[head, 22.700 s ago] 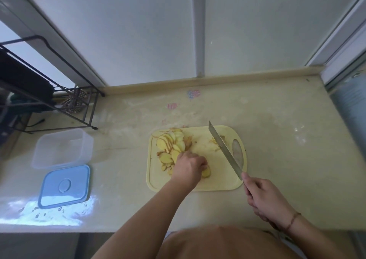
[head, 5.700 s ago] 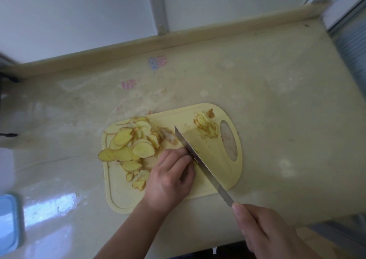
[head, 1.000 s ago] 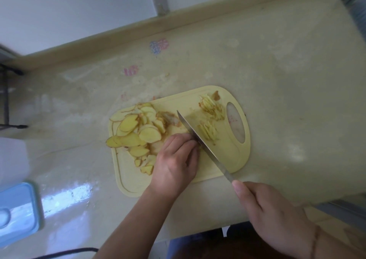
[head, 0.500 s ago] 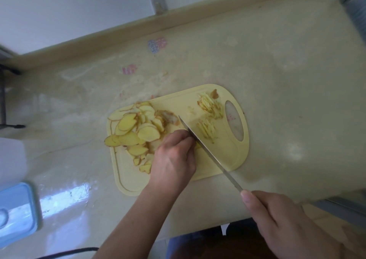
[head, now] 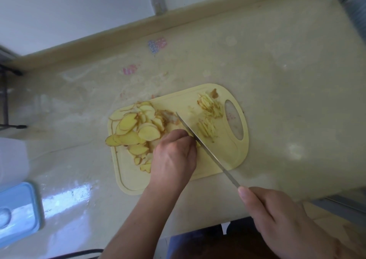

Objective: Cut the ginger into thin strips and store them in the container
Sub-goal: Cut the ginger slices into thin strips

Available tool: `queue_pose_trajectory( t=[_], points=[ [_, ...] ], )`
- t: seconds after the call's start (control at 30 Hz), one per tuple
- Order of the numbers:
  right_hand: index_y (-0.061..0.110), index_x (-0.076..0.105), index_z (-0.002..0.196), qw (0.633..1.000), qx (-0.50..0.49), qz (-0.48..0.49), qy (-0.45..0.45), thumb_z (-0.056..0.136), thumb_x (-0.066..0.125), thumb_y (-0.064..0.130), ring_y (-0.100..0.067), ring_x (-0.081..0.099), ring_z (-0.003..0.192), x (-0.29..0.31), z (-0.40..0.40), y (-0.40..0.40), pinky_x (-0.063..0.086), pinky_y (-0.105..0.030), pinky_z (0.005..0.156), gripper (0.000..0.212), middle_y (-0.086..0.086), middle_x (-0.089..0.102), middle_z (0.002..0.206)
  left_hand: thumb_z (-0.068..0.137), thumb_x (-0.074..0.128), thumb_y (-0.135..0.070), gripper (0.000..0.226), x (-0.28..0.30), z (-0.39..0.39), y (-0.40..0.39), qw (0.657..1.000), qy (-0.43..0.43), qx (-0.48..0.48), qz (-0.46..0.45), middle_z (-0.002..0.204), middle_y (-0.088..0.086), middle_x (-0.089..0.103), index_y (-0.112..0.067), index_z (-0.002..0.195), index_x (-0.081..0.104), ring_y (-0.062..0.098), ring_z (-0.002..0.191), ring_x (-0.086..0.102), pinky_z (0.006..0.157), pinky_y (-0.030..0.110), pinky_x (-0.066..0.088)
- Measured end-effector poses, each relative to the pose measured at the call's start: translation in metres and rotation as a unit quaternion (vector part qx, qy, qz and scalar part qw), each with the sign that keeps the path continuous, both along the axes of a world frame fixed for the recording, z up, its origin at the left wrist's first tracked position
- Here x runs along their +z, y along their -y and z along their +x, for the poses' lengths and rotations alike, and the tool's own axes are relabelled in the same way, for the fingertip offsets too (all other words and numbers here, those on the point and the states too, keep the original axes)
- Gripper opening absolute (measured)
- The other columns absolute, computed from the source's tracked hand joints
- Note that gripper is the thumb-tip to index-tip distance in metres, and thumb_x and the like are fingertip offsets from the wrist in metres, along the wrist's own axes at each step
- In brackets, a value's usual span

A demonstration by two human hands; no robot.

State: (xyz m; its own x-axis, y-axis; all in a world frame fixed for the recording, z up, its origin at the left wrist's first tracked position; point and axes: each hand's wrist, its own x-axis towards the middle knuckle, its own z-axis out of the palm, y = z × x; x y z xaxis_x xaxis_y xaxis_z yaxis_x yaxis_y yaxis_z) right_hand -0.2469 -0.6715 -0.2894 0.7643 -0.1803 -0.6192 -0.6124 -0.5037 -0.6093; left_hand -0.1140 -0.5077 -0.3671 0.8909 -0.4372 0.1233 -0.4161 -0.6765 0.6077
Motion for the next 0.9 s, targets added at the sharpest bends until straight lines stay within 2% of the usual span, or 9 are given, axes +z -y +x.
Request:
queue_pose_trajectory(
  t=[0.1, 0.2, 0.27, 0.3, 0.4, 0.5, 0.67, 0.77, 0.9],
  points=[
    [0.014, 0.048, 0.067, 1.000, -0.011, 0.003, 0.005, 0.081, 0.021, 0.075, -0.011, 0.056, 0.059, 0.001, -0.002, 0.000, 0.041, -0.020, 0.063, 0.068, 0.002, 0.056, 0.056, 0.079, 0.066, -0.003, 0.012, 0.002, 0.000, 0.000, 1.000, -0.006, -0.001, 0.011, 0.082, 0.003, 0.072, -0.007, 0.076, 0.078, 0.023, 0.069, 0.069, 0.055, 0.035, 0.056],
    [0.013, 0.060, 0.070, 0.999, -0.038, 0.004, -0.004, 0.072, 0.016, 0.077, -0.006, 0.058, 0.076, 0.003, -0.003, -0.003, 0.042, -0.014, 0.070, 0.077, 0.006, 0.063, 0.069, 0.079, 0.064, -0.003, 0.015, 0.002, -0.001, 0.000, 1.000, -0.013, -0.001, 0.019, 0.083, 0.003, 0.072, -0.006, 0.079, 0.078, 0.023, 0.070, 0.069, 0.056, 0.036, 0.056],
    [0.004, 0.069, 0.084, 0.999, -0.036, -0.010, -0.005, 0.066, 0.013, 0.084, 0.000, 0.054, 0.090, 0.000, 0.000, -0.004, 0.041, -0.011, 0.074, 0.099, -0.007, 0.060, 0.065, 0.079, 0.064, -0.002, 0.014, 0.001, -0.002, 0.001, 1.000, -0.016, 0.003, 0.020, 0.083, 0.003, 0.071, -0.005, 0.078, 0.077, 0.023, 0.070, 0.068, 0.056, 0.037, 0.055],
    [0.002, 0.069, 0.084, 1.000, -0.026, -0.008, -0.005, 0.066, 0.009, 0.089, -0.002, 0.054, 0.092, -0.003, 0.002, -0.004, 0.041, -0.013, 0.074, 0.107, -0.006, 0.057, 0.060, 0.079, 0.064, -0.002, 0.014, 0.001, -0.002, 0.001, 1.000, -0.018, 0.005, 0.019, 0.082, 0.004, 0.071, -0.005, 0.078, 0.077, 0.023, 0.069, 0.067, 0.057, 0.037, 0.055],
    [0.015, 0.048, 0.061, 1.000, 0.000, 0.027, 0.006, 0.078, 0.011, 0.085, -0.008, 0.055, 0.059, -0.015, 0.009, -0.006, 0.041, -0.021, 0.060, 0.081, 0.008, 0.052, 0.053, 0.080, 0.065, 0.001, 0.012, 0.000, -0.002, 0.001, 1.000, -0.020, 0.006, 0.014, 0.081, 0.004, 0.070, -0.004, 0.076, 0.076, 0.023, 0.070, 0.066, 0.058, 0.037, 0.053],
    [0.016, 0.039, 0.059, 0.999, -0.007, 0.029, 0.012, 0.083, 0.020, 0.069, -0.007, 0.049, 0.050, -0.018, 0.011, -0.005, 0.038, -0.020, 0.055, 0.061, 0.008, 0.049, 0.049, 0.081, 0.065, 0.000, 0.013, 0.001, -0.002, 0.000, 1.000, -0.023, -0.001, 0.016, 0.082, 0.002, 0.069, -0.006, 0.079, 0.077, 0.022, 0.071, 0.066, 0.059, 0.036, 0.054],
    [0.008, 0.050, 0.063, 1.000, -0.013, 0.006, 0.006, 0.076, 0.020, 0.071, -0.009, 0.057, 0.061, -0.002, -0.002, -0.003, 0.042, -0.023, 0.067, 0.071, 0.009, 0.057, 0.055, 0.075, 0.072, 0.004, 0.016, 0.006, -0.002, 0.002, 0.999, -0.017, 0.005, 0.038, 0.084, 0.003, 0.071, -0.008, 0.082, 0.080, 0.025, 0.075, 0.066, 0.065, 0.034, 0.057],
    [0.007, 0.056, 0.068, 0.999, -0.008, -0.019, 0.033, 0.078, 0.014, 0.078, -0.012, 0.058, 0.067, 0.000, -0.008, -0.002, 0.044, -0.018, 0.067, 0.084, 0.000, 0.055, 0.057, 0.070, 0.071, 0.002, 0.017, 0.008, 0.001, 0.003, 0.999, -0.021, 0.020, 0.036, 0.078, 0.002, 0.073, -0.010, 0.078, 0.080, 0.024, 0.071, 0.067, 0.067, 0.027, 0.051],
    [0.009, 0.057, 0.069, 1.000, -0.013, -0.009, -0.002, 0.072, 0.016, 0.075, -0.008, 0.060, 0.072, -0.001, -0.007, -0.003, 0.043, -0.018, 0.070, 0.077, 0.001, 0.062, 0.068, 0.074, 0.064, -0.008, 0.016, 0.009, 0.005, 0.002, 0.997, -0.058, 0.040, 0.040, 0.075, -0.005, 0.073, -0.012, 0.077, 0.079, 0.019, 0.067, 0.067, 0.060, 0.029, 0.052]
  ],
)
